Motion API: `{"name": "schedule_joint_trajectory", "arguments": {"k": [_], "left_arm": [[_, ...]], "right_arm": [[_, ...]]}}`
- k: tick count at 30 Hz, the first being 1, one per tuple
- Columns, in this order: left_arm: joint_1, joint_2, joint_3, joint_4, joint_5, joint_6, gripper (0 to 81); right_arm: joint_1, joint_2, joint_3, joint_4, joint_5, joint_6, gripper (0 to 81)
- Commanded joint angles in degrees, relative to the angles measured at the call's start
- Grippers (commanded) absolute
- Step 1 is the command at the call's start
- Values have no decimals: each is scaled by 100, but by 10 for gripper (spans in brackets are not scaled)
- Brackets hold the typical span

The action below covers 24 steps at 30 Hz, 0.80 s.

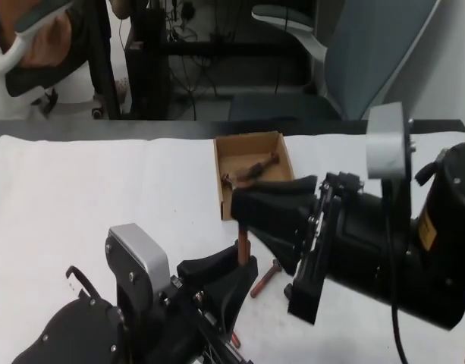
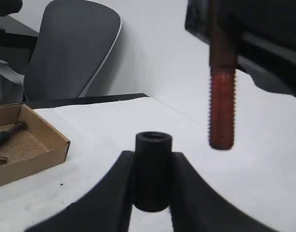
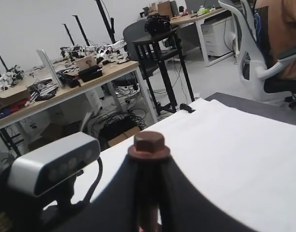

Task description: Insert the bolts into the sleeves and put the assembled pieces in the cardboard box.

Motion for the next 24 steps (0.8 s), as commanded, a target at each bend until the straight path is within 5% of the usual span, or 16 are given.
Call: {"name": "schedule_joint_trajectory", "arguments": {"k": [1,24], "left_arm": [[3,15,-72,-257,182,150,18],[3,15,-72,-241,92,188,18]], "right_arm": [[40,126,-4,-163,115,-98,6],[40,363,-20,-422,425,-696,6]]}}
